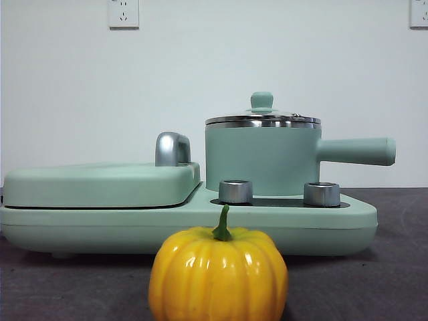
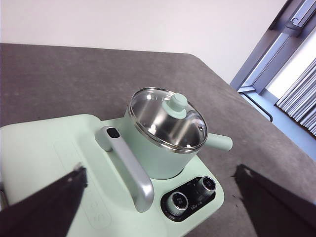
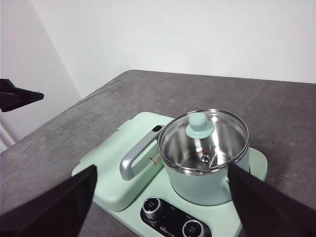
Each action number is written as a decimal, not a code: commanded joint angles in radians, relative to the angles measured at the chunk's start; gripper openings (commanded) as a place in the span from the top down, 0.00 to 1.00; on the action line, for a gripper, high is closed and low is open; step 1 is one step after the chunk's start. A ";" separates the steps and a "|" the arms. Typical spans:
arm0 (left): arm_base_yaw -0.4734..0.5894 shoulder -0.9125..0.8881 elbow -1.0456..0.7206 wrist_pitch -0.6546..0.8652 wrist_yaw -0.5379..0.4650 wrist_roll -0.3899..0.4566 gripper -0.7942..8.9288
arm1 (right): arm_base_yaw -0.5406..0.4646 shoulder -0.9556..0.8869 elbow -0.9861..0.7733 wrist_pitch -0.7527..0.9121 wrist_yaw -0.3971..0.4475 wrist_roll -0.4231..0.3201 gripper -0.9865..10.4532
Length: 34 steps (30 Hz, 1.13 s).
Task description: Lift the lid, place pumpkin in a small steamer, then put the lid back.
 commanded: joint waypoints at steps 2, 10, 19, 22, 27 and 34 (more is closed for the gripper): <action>-0.010 0.029 0.019 0.039 0.008 0.003 0.39 | 0.000 0.006 0.013 0.007 0.003 -0.007 0.53; -0.113 0.200 0.101 0.053 -0.003 0.098 0.41 | 0.000 0.006 0.013 0.008 0.002 -0.007 0.53; -0.247 0.517 0.327 0.039 -0.065 0.226 0.41 | 0.000 0.005 0.013 0.007 0.001 -0.006 0.53; -0.286 0.634 0.423 0.025 -0.094 0.270 0.41 | 0.000 0.005 0.013 0.007 -0.001 -0.006 0.53; -0.339 0.812 0.569 0.012 -0.131 0.324 0.41 | 0.000 0.006 0.013 0.007 -0.005 -0.006 0.53; -0.396 0.992 0.689 0.047 -0.144 0.377 0.41 | 0.000 0.006 0.013 0.007 -0.005 -0.005 0.53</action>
